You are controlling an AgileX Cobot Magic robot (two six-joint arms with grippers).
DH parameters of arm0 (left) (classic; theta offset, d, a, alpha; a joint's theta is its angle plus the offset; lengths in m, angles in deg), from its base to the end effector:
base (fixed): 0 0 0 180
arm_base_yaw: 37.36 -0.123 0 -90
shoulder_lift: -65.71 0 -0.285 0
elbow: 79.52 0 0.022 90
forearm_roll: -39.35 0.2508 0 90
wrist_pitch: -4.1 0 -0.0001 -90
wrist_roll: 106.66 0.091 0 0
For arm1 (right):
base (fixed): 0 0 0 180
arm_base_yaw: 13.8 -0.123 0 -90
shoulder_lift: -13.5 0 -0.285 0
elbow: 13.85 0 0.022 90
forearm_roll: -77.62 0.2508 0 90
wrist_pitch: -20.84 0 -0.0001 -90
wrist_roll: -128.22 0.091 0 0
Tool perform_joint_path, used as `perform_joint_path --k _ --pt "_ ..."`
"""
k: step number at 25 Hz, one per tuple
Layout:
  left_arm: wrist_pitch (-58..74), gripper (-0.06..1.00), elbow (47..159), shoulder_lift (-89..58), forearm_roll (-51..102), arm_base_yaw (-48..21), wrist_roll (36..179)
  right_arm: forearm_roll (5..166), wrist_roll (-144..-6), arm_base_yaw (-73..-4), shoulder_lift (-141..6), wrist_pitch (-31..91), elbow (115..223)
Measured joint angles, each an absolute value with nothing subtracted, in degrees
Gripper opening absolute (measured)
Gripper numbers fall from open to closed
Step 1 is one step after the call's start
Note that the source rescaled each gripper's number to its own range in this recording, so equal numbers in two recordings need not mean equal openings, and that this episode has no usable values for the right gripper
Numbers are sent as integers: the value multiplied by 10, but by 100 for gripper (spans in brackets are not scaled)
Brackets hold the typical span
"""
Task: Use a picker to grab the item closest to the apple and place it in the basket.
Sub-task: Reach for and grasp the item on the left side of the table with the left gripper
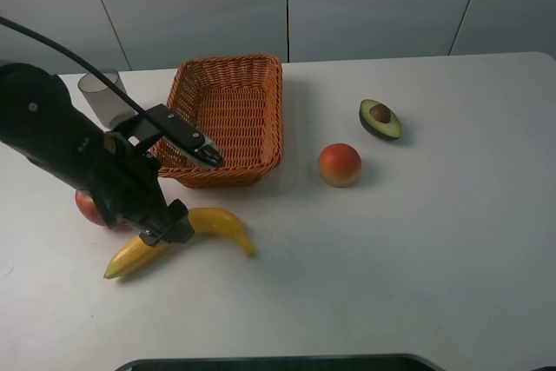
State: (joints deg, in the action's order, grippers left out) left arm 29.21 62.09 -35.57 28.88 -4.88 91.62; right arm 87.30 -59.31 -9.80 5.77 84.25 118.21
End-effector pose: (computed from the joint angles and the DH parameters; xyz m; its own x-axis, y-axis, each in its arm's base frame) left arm 0.2148 -0.1451 0.1381 -0.7186 0.6379 -0.2769 0.6704 0.7413 -0.0324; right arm -0.0079 0.0143 0.2776 -0.4756 -0.0214 -0.8794 -0.0889 0.9958 0.0238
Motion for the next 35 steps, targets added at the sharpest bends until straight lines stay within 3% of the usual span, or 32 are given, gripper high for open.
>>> perform_joint_path --k 19,35 --pt "310 99 622 -411 302 -49 1041 873 -593 -98 58 843 1182" --pt "264 97 623 -467 296 -49 1053 873 -589 -98 58 843 1182"
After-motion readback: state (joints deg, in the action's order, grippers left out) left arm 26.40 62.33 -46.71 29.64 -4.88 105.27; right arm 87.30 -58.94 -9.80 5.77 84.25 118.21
